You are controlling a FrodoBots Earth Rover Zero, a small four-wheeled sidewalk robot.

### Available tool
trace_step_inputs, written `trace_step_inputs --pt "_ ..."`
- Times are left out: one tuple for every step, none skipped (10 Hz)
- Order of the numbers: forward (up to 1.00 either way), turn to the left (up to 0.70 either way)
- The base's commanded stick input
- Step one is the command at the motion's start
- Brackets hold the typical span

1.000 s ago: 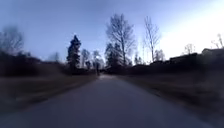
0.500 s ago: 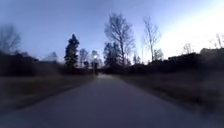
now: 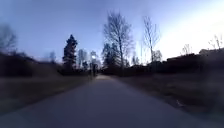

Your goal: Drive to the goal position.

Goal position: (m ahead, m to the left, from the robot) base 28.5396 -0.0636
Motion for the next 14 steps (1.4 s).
trace_step_inputs --pt "1.0 0.0" --pt "1.0 0.0" --pt "1.0 0.0" --pt "1.0 0.0" --pt "1.0 0.01" --pt "1.0 0.32" --pt "1.0 0.4" --pt "1.0 0.4" --pt "1.0 0.4" --pt "1.0 0.4" --pt "1.0 0.23" --pt "1.0 0.0" --pt "1.0 0.0" --pt "1.0 0.0"
